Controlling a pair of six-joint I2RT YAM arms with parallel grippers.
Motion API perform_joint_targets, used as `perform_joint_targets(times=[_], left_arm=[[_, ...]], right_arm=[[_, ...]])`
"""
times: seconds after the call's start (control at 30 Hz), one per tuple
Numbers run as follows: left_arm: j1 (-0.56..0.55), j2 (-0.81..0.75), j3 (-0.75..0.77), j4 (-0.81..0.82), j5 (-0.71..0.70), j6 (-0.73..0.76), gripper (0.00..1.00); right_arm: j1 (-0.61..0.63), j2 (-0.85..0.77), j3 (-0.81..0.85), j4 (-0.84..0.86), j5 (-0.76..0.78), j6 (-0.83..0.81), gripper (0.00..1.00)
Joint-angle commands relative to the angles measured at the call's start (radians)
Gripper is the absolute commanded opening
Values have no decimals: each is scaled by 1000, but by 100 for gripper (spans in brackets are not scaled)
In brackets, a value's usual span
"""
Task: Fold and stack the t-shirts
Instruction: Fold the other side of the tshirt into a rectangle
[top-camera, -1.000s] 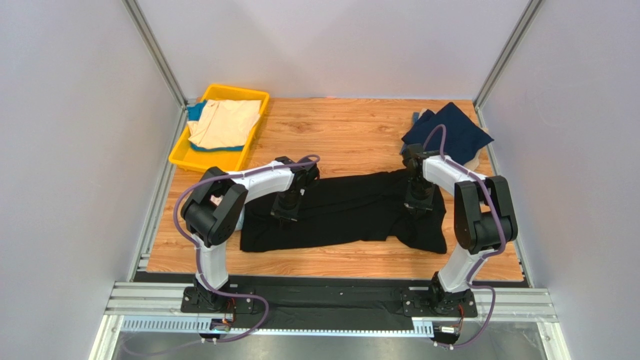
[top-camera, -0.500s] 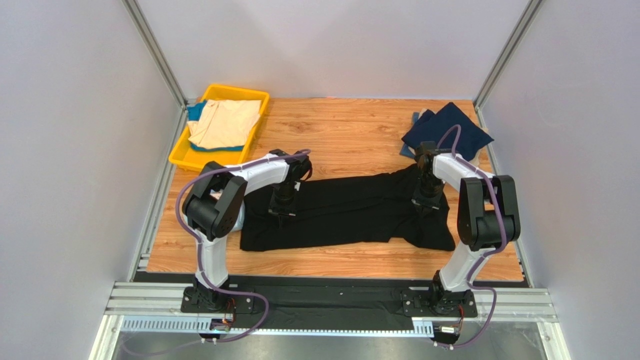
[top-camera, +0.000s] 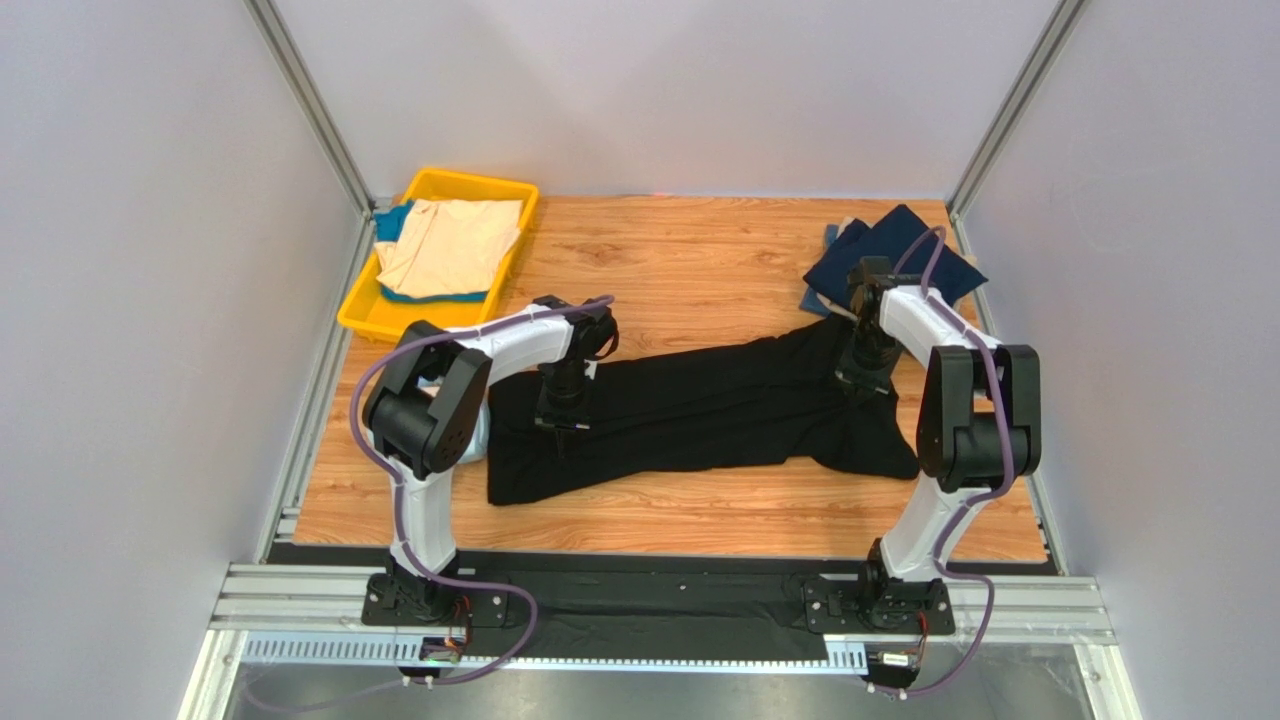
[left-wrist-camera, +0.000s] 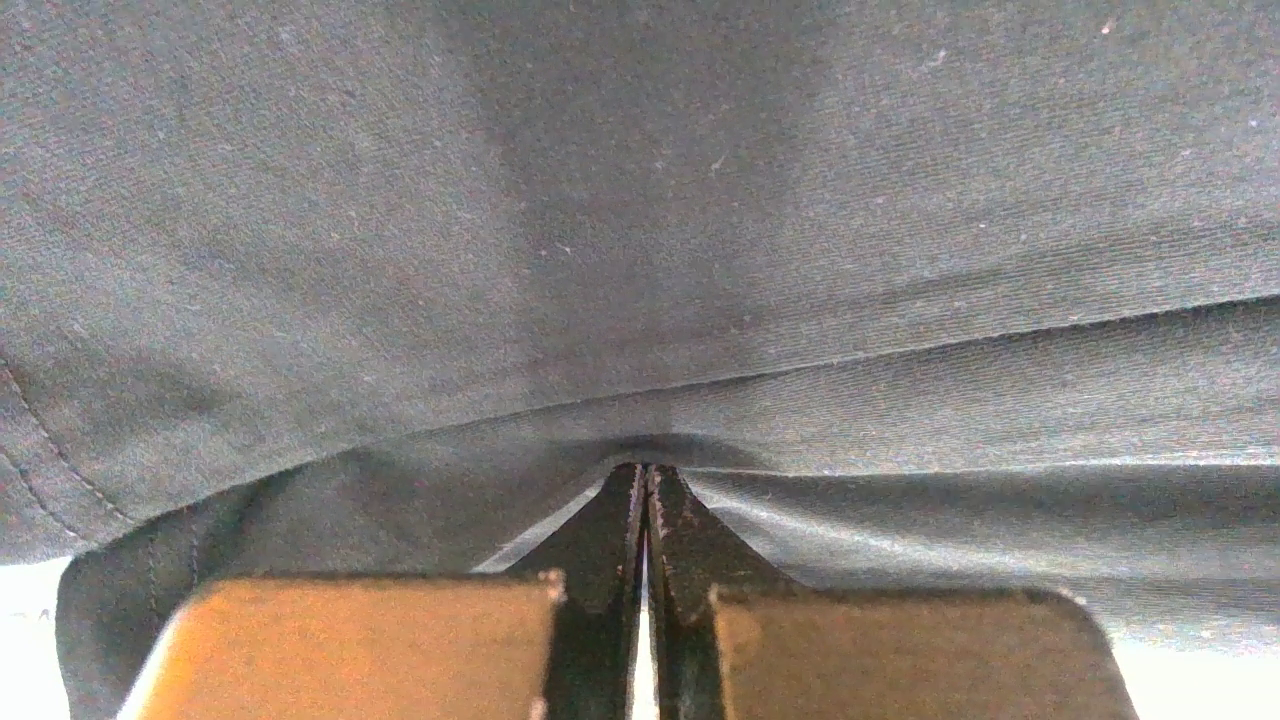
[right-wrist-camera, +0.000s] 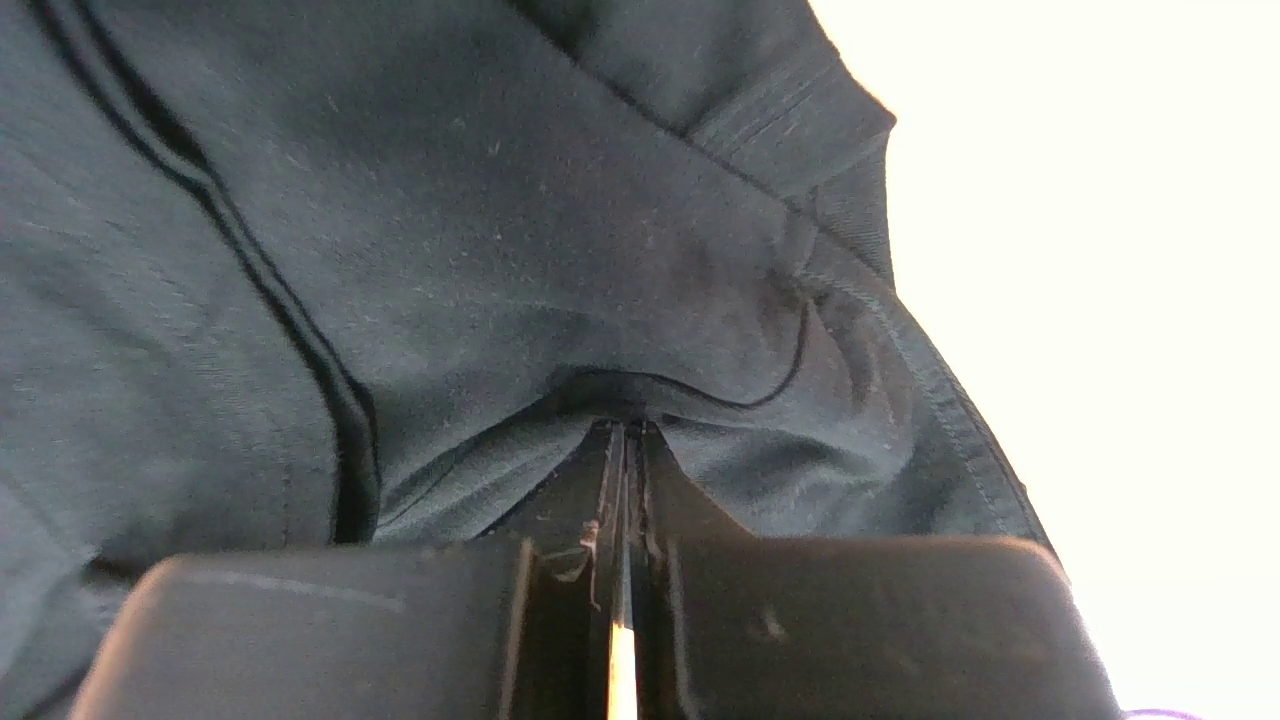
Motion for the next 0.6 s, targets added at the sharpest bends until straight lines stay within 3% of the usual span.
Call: perform_joint_targets(times=[0.0,0.13,0.23,0.3,0.43,0.57], left_arm=[[34,52,-26,163,-93,14,0],[33,14,-35,170,-52,22,0],[15,-60,-32,183,-30,19,0],[-17,-100,-5,178,-16,22,9],[-110,-106,71,160,-3,52,25],[-212,-19,167,153,-3,28,25]], right_arm=[[-35,-6,95,-5,132,-12,0],[-33,-86,93,-23,110,-15,2],[-26,-228,44,-13,67,-25,14],[-23,-328,13,-9,46,-29,22],[-24,-454,-79,0,36,-27,30],[-26,-509,-188,46,27,8,33]])
